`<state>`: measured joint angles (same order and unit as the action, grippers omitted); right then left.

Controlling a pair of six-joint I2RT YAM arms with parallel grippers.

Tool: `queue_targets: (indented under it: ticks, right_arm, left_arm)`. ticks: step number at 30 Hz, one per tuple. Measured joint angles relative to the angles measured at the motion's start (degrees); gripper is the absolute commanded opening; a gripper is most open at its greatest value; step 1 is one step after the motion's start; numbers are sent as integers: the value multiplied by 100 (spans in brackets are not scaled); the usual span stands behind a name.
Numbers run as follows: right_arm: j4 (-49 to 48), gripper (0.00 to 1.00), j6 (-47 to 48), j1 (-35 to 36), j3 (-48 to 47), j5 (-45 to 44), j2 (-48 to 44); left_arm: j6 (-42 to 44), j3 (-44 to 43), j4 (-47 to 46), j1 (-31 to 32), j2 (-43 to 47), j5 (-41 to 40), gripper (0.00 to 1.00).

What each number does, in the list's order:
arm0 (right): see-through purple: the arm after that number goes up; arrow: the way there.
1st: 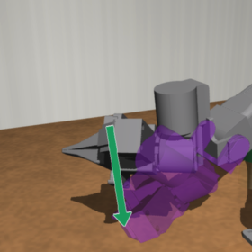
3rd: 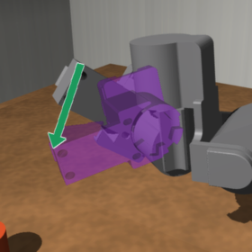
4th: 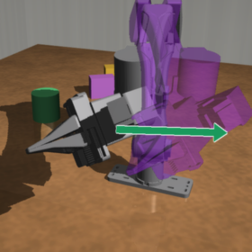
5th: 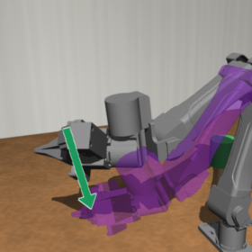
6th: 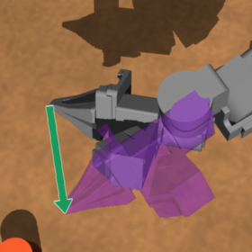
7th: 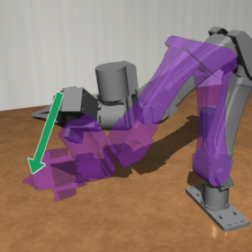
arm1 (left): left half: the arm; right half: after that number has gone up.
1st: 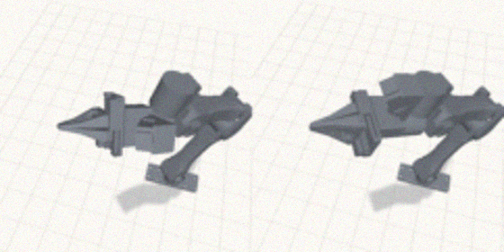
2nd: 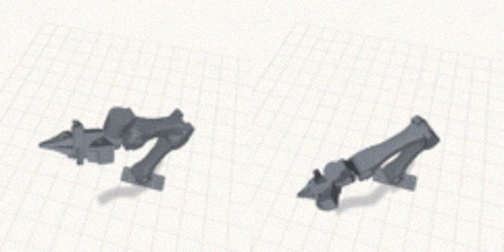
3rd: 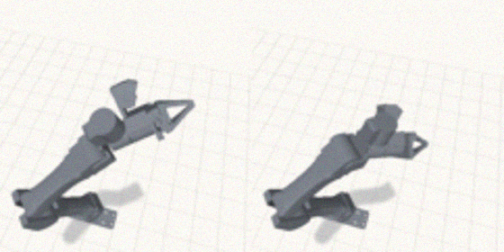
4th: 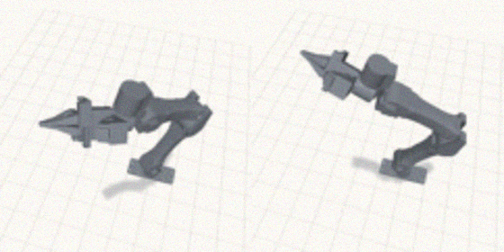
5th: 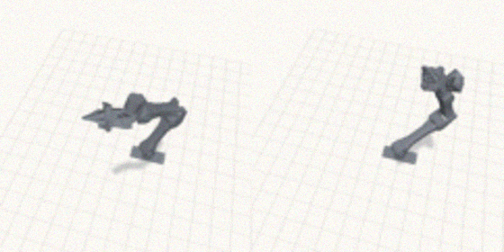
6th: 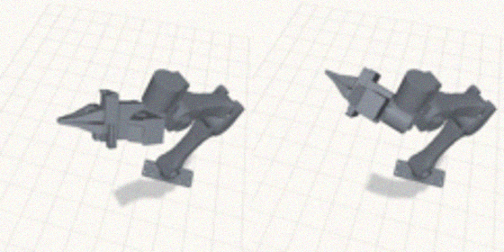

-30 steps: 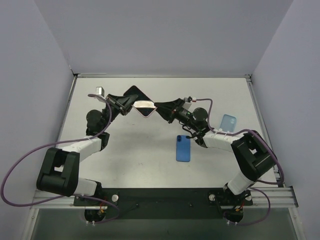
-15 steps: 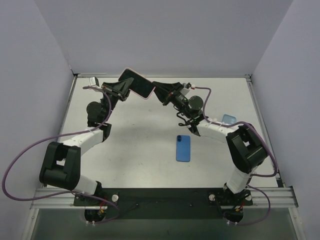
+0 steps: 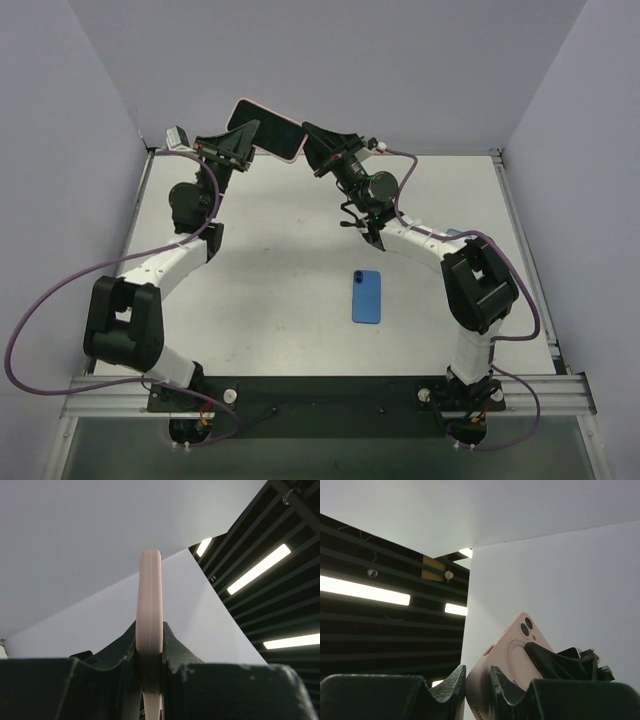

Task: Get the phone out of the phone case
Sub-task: Remove the phone case from the phone.

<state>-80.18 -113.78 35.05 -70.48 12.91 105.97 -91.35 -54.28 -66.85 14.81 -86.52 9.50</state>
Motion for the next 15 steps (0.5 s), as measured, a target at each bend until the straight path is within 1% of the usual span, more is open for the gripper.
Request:
queue_targets:
  ticks: [8, 15]
  right_arm:
    - [-273, 0, -52, 22, -369, -229, 35]
    - [-485, 0, -153, 24, -396, -372, 35]
  left_arm:
    - [-37, -601, 66, 155, -74, -31, 0]
    - [-15, -686, 92, 319, -52, -212, 0]
